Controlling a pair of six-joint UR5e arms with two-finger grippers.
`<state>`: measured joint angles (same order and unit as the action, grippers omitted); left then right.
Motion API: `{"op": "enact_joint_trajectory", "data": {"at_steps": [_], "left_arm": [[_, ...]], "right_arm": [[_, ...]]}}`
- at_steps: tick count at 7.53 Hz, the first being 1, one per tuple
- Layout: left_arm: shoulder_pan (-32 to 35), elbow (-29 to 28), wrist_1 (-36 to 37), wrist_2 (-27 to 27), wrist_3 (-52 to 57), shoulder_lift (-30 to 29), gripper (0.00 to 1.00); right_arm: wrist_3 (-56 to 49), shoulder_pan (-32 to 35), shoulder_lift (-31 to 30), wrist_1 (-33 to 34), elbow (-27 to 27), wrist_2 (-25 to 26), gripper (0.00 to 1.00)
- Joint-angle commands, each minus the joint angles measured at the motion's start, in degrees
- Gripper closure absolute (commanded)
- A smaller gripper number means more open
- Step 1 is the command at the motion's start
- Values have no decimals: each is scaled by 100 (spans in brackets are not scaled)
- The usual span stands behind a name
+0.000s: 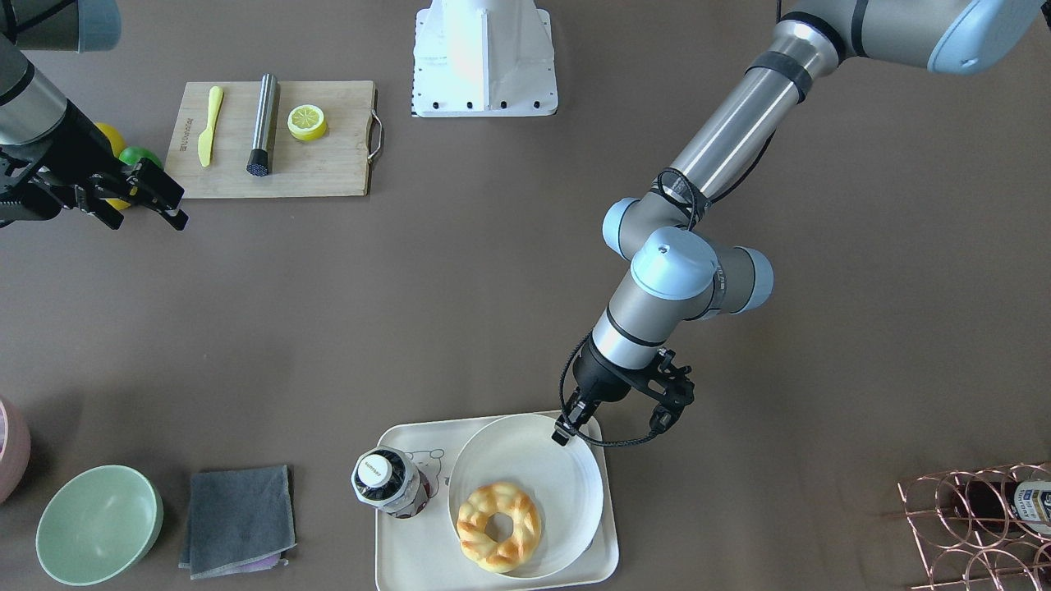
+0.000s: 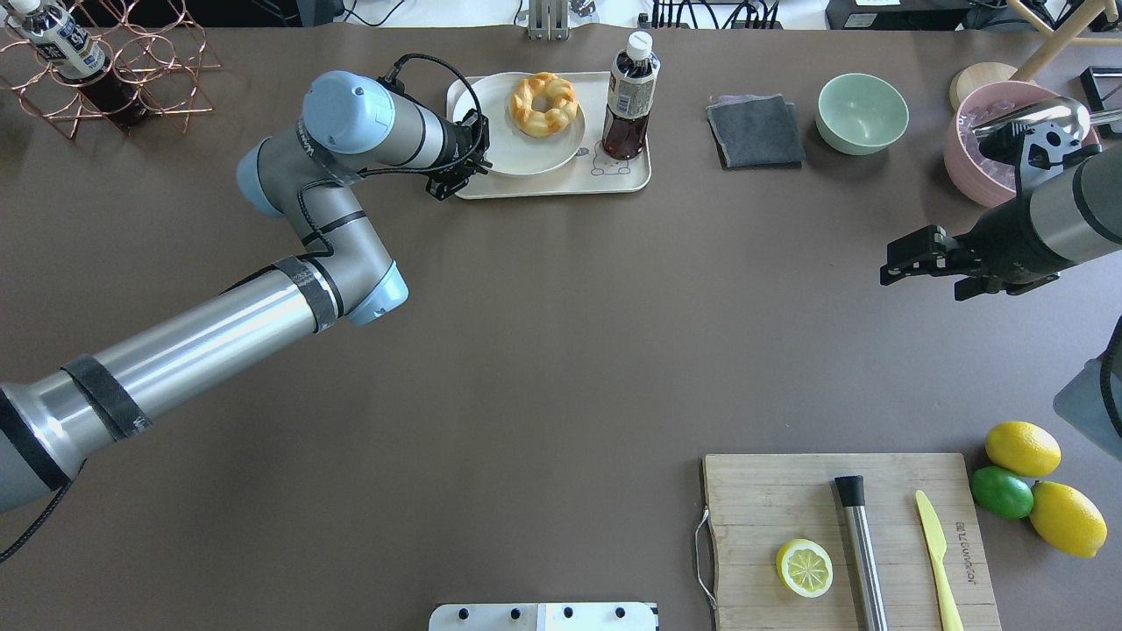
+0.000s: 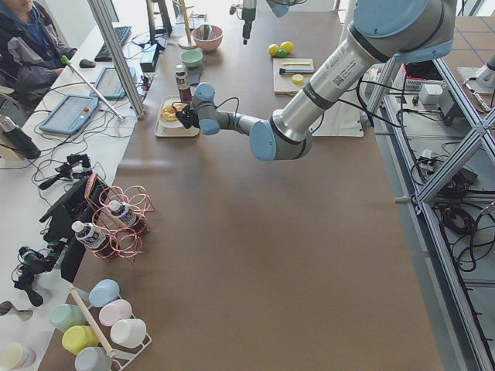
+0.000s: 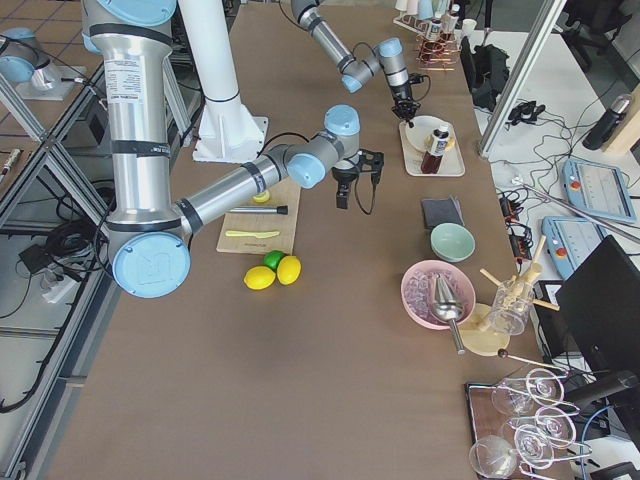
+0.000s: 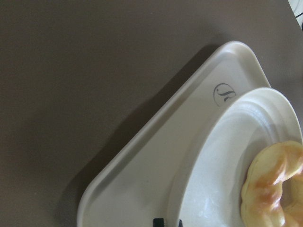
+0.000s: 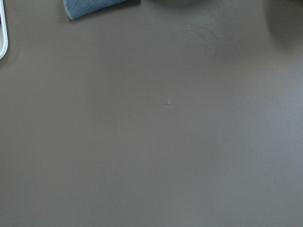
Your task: Place donut on tray
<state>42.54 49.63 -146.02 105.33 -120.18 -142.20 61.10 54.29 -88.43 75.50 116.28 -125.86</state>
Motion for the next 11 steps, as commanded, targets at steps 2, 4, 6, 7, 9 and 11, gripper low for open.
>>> {"op": "enact_joint_trajectory", "data": {"at_steps": [2,4,6,7,9,11], "left_arm": [[-52,-15,-128,-56,239,34,50],[-9,116,-129,-56,294,61,43],[245,1069,28,188,337,480,40],[377,1823,708,546,494,822,39],[518,3379,1888,1102,1631,1682,40],[1270,5127,3072,2231,4278,3251,40]], "right_arm": [[-1,20,-8,0,26,9,0],[-1,73,-69,-9,44,9,0],[-193,230,-130,-70,35,0,0],[-612,327,-270,-70,9,-9,0],[-1325,756,-508,-53,-52,-166,0],[-2526,1440,-675,-9,-463,-578,0]]}}
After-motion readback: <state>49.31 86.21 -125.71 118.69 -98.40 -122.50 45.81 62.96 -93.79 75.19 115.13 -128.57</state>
